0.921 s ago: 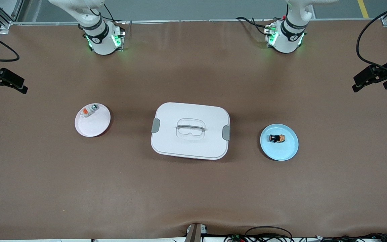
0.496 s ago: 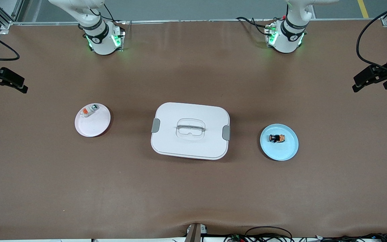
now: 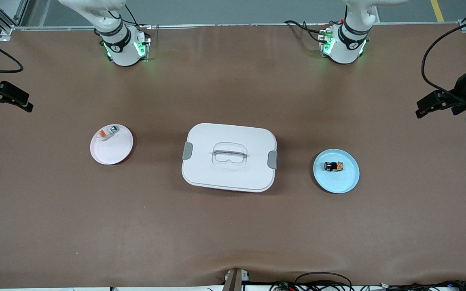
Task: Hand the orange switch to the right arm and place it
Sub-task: 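Move the left gripper toward the black-and-orange switch on the blue plate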
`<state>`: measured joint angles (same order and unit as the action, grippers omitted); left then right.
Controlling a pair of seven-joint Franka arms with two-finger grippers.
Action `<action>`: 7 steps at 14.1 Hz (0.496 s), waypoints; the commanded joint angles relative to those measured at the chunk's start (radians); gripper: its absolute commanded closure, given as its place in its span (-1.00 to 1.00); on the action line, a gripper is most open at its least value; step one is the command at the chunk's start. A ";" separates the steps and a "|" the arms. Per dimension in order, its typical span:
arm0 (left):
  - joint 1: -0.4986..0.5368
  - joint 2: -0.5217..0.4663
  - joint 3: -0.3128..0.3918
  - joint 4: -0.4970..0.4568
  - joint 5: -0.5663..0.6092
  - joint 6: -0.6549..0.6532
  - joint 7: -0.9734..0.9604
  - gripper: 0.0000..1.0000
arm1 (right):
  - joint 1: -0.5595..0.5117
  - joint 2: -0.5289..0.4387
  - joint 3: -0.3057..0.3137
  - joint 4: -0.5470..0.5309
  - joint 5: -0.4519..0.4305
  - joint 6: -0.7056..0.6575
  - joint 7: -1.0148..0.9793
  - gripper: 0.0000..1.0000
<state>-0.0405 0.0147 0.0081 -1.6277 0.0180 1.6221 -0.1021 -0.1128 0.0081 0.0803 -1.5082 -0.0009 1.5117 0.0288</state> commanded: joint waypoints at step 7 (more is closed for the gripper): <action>-0.012 0.145 -0.046 -0.015 -0.024 0.077 -0.001 -1.00 | -0.007 -0.005 0.001 0.002 0.009 -0.005 -0.010 -1.00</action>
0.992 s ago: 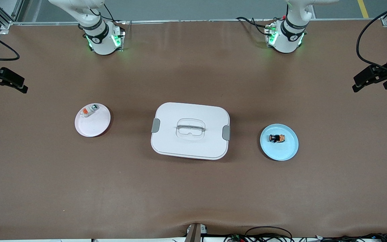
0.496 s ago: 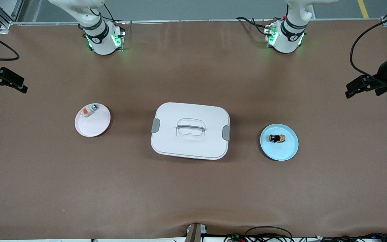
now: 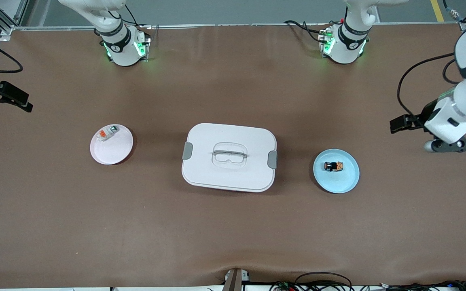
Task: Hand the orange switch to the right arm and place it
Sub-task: 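Move the left gripper toward the black-and-orange switch on the blue plate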
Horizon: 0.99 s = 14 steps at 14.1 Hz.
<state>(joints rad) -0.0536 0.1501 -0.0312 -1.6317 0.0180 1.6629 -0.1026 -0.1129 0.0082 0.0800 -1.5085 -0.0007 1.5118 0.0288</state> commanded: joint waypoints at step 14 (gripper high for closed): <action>-0.045 0.135 -0.071 -0.235 -0.043 0.482 -0.065 -1.00 | -0.002 -0.005 0.004 0.002 0.008 -0.004 -0.001 -1.00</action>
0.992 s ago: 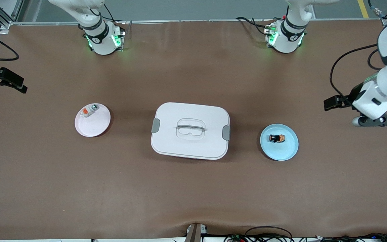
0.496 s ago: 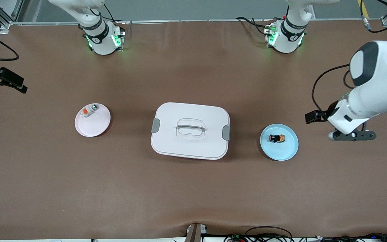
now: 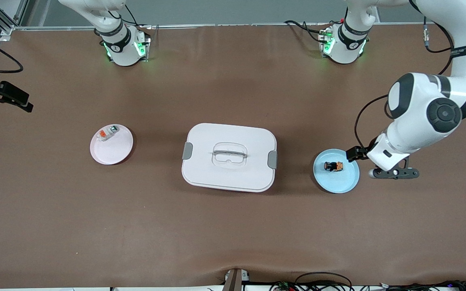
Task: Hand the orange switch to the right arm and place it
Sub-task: 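Lower the left gripper and grasp the black-and-orange switch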
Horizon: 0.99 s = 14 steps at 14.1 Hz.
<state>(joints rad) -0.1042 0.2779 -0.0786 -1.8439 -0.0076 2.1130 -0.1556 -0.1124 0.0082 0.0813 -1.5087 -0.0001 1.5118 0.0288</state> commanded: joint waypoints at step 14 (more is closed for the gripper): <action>0.018 0.073 -0.058 -0.230 -0.009 0.275 0.028 -1.00 | -0.004 -0.005 0.002 0.002 0.006 -0.008 -0.001 -1.00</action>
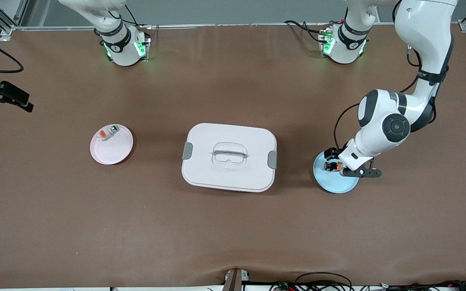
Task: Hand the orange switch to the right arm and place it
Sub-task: 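Lower the left gripper and grasp the black-and-orange switch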
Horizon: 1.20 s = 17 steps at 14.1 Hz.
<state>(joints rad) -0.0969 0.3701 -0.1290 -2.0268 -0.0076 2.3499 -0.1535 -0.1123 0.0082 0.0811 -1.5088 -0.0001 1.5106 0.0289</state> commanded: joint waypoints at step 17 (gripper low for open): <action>0.028 0.095 -0.004 -0.062 0.034 0.201 0.118 -1.00 | -0.006 -0.004 0.000 0.002 0.006 -0.010 -0.001 -1.00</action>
<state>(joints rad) -0.0854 0.4564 -0.1285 -2.0908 0.0035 2.5328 -0.0538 -0.1126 0.0082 0.0802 -1.5089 -0.0001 1.5083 0.0289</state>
